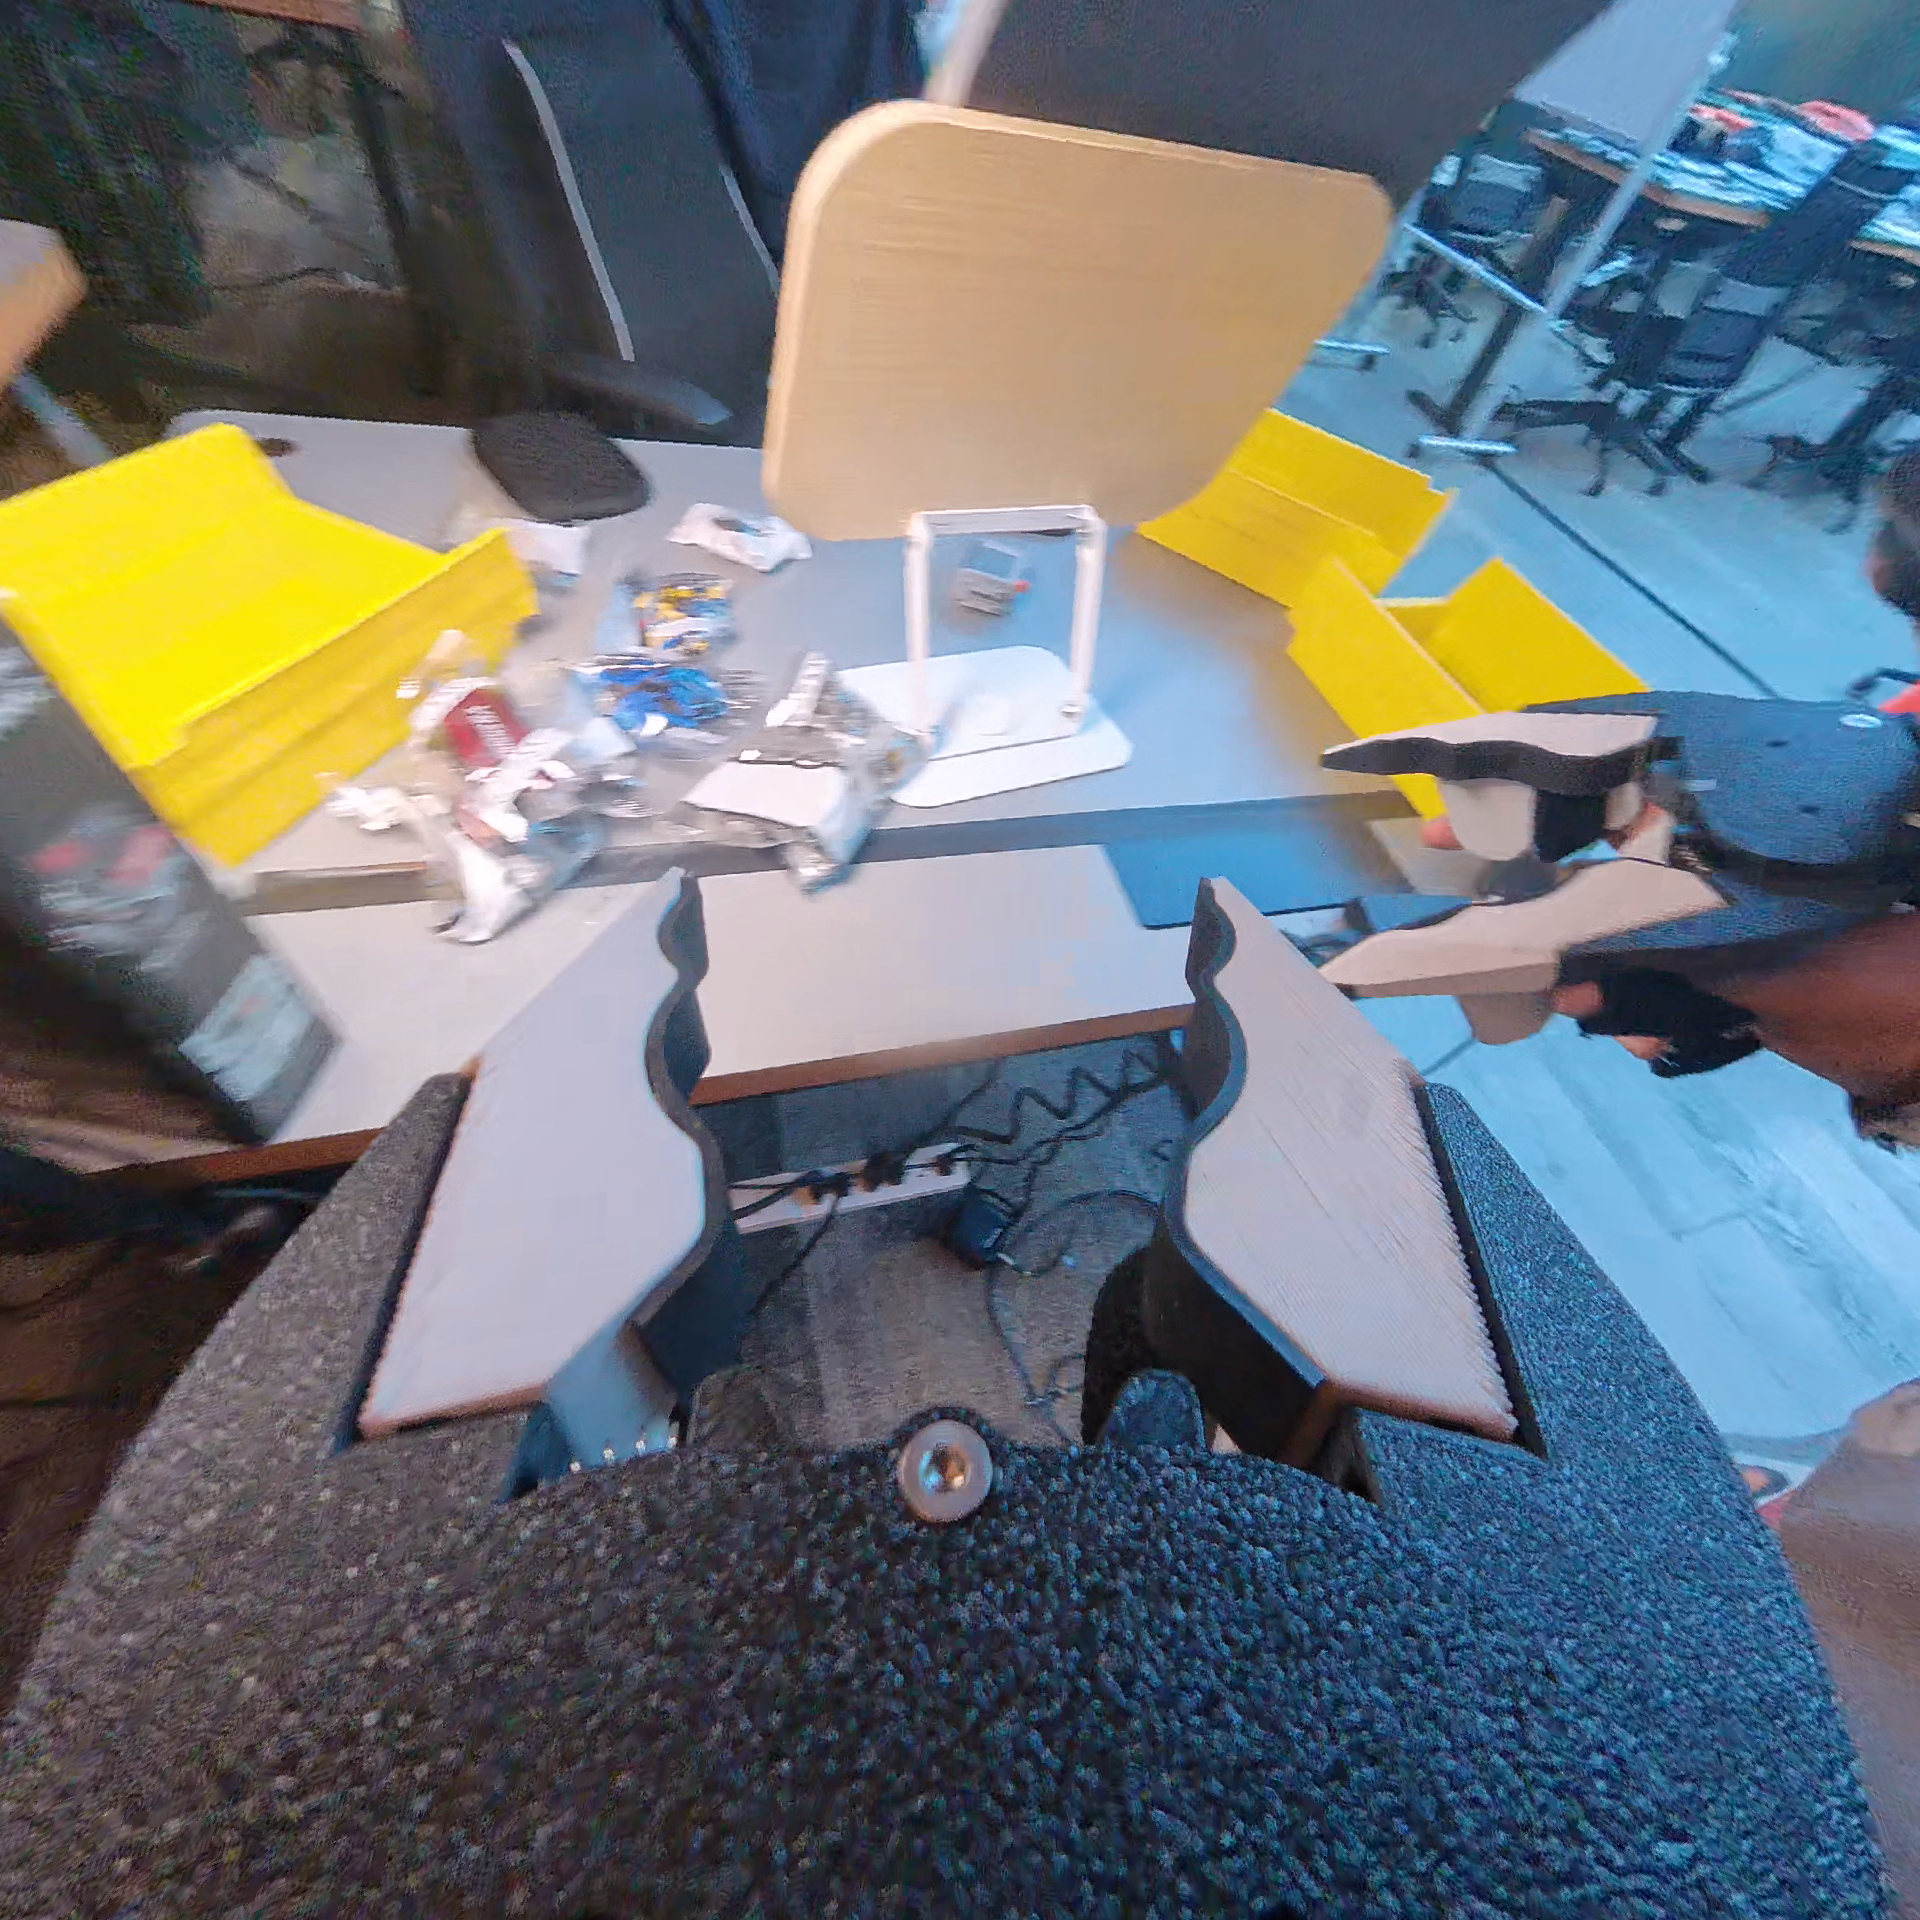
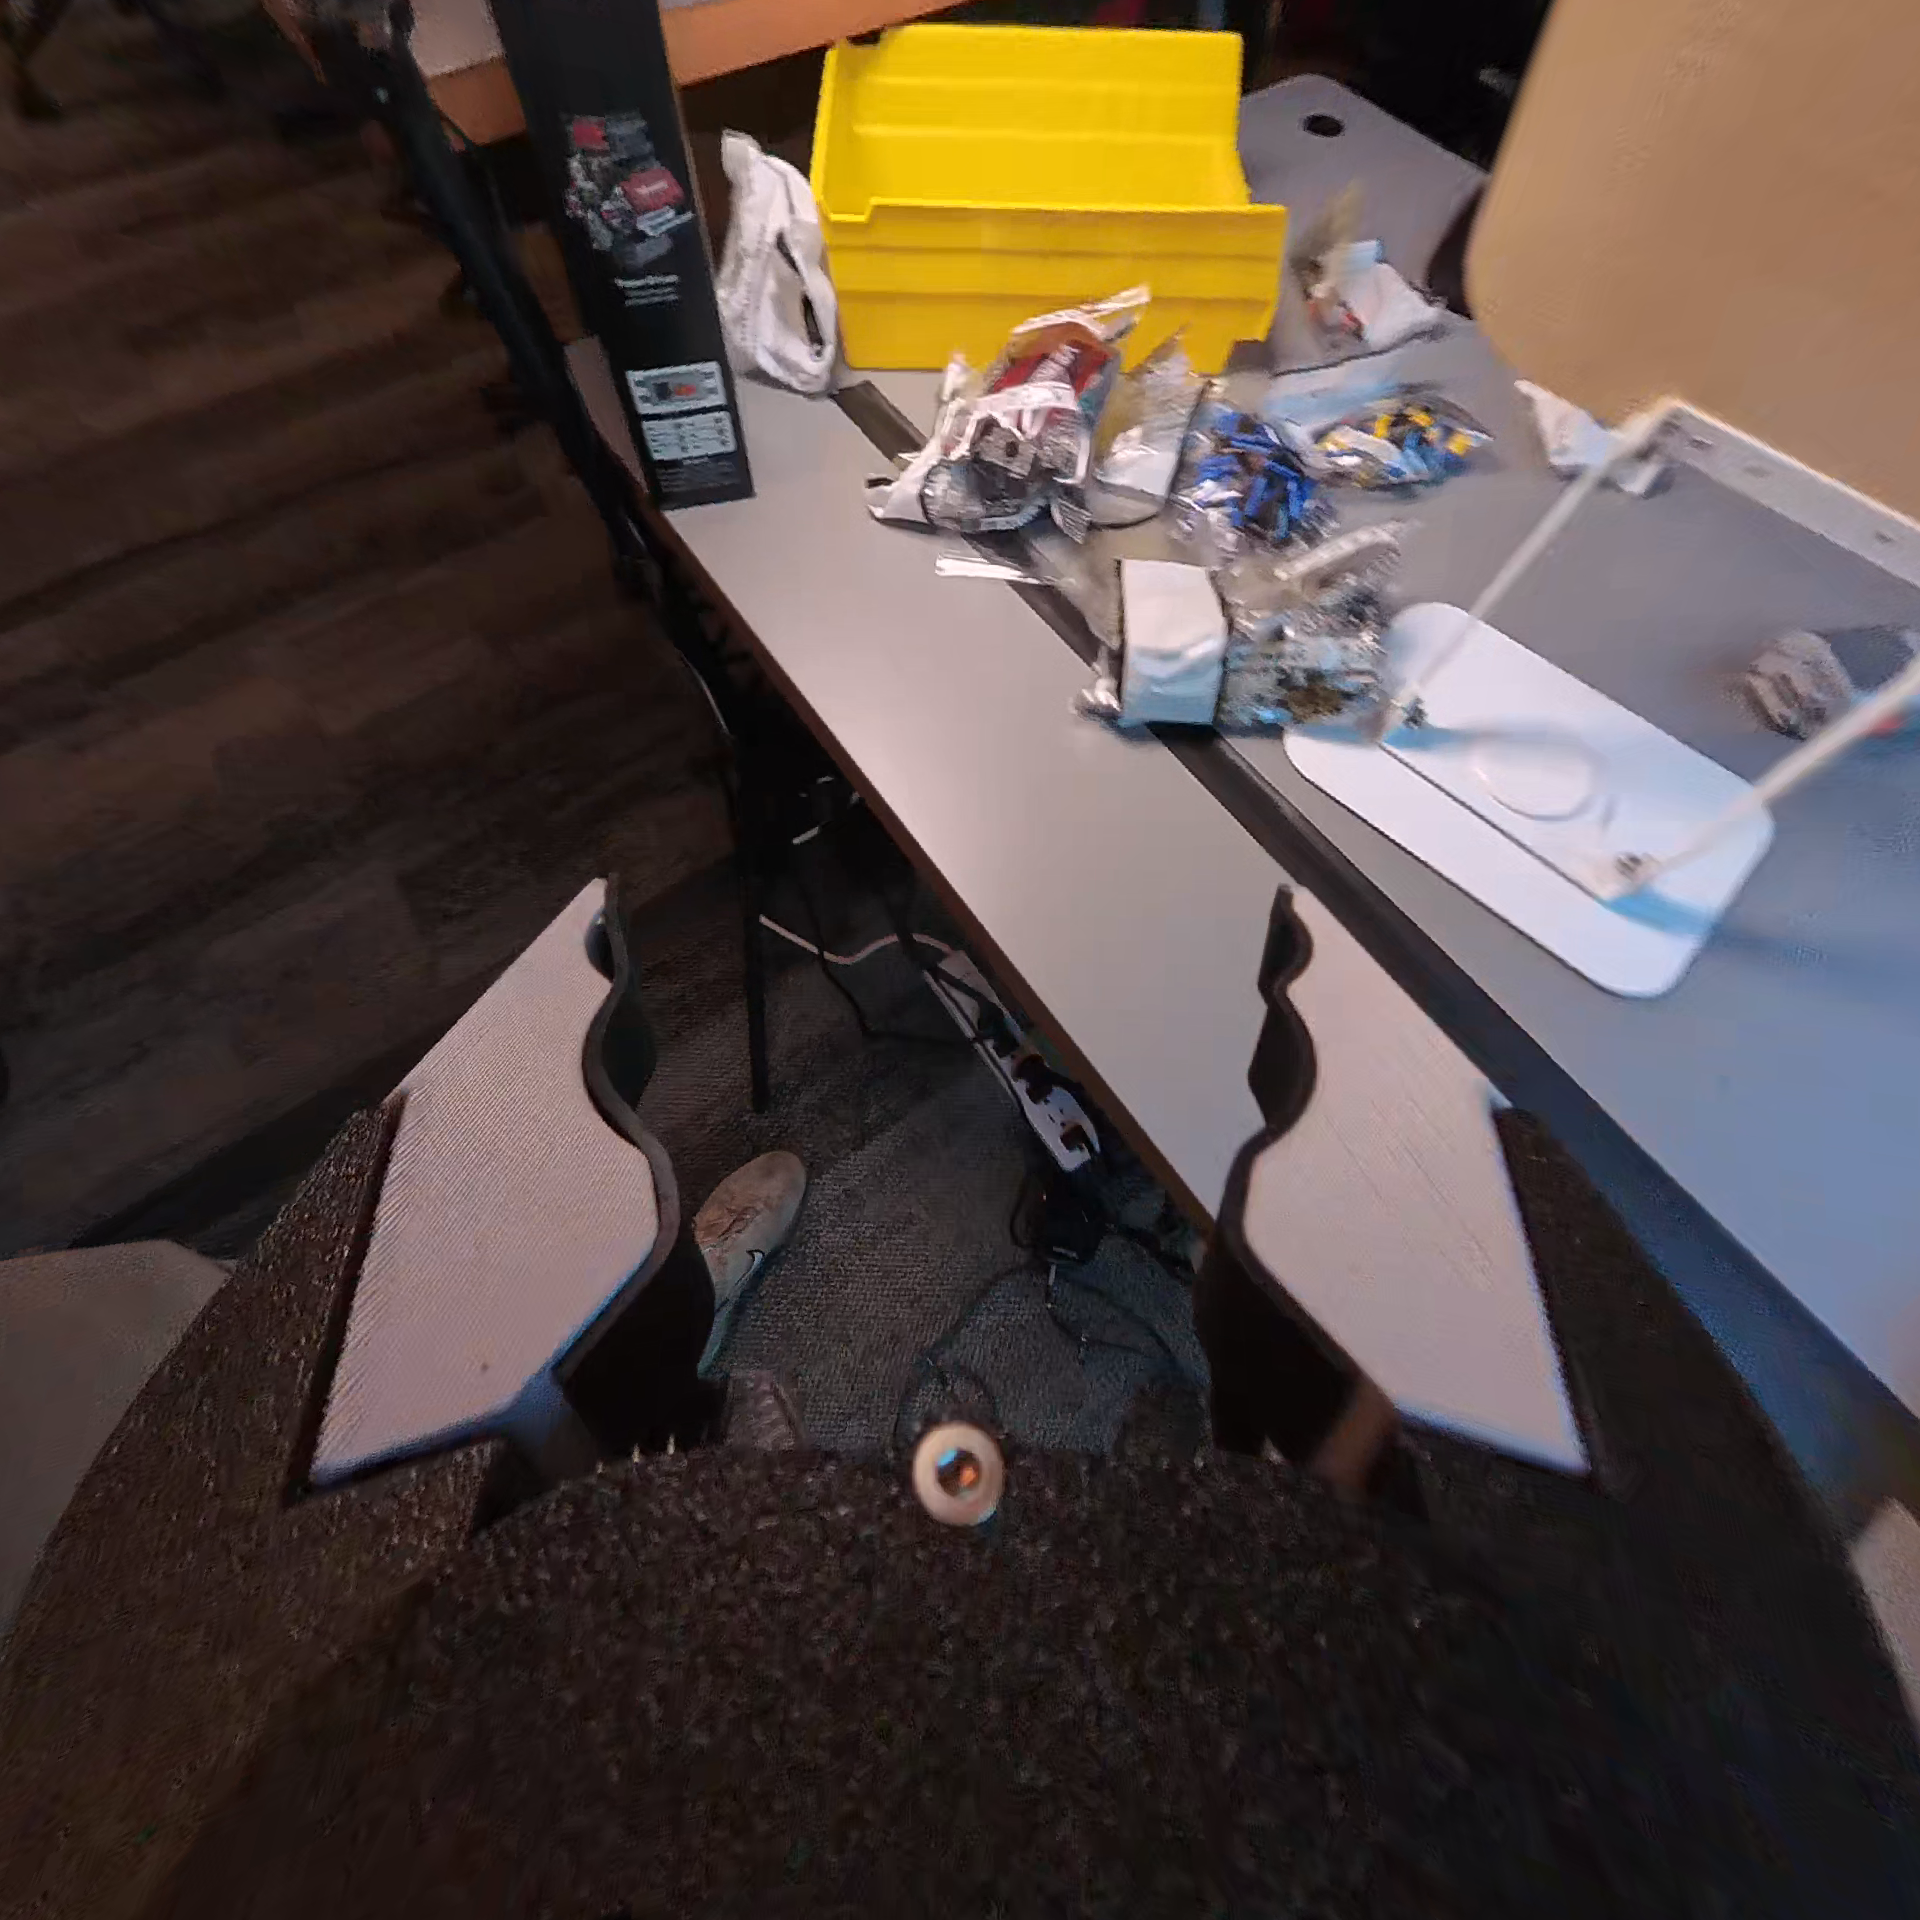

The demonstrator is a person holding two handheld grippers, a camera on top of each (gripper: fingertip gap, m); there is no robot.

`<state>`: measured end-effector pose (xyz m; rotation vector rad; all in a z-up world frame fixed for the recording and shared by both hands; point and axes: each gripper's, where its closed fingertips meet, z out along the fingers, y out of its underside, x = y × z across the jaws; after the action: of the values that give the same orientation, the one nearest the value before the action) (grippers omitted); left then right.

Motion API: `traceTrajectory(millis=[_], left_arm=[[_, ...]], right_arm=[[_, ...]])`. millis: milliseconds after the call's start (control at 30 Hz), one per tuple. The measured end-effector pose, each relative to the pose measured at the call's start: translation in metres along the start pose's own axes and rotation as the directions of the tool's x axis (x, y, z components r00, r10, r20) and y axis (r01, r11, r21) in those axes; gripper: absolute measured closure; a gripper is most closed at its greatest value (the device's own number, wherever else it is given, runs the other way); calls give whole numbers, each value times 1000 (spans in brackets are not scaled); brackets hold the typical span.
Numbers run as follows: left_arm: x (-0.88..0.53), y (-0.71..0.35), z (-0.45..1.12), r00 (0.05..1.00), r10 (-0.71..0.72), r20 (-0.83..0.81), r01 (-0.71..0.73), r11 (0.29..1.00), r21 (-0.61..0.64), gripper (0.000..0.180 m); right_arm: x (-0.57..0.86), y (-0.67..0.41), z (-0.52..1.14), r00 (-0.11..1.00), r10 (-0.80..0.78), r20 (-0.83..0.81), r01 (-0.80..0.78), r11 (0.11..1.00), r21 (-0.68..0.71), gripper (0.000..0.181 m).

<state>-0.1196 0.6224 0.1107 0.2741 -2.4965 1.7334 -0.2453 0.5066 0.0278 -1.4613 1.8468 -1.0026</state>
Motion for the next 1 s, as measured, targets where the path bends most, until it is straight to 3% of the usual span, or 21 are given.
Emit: traceTrajectory(millis=[333, 500, 633, 767, 1000], left_arm=[[321, 24, 111, 961, 30, -274, -57, 994, -93, 95], [516, 15, 182, 829, 145, -540, -219, 973, -75, 93], [626, 18, 253, 739, 201, -643, -308, 950, -56, 100], [707, 27, 340, 700, 212, -682, -323, 946, -37, 118], [809, -26, 534, 750, 147, -645, -195, 981, -3, 148]], right_arm=[[113, 184, -315, 949, 206, -240, -212, 977, 3, 64], [179, 253, -468, 862, 307, -404, -327, 945, 20, 71], [244, 300, -535, 766, 409, -496, -424, 901, 88, 72], [331, 332, -557, 714, 444, -541, -453, 882, 126, 76], [536, 327, -569, 778, 380, -500, -427, 904, 22, 79]])
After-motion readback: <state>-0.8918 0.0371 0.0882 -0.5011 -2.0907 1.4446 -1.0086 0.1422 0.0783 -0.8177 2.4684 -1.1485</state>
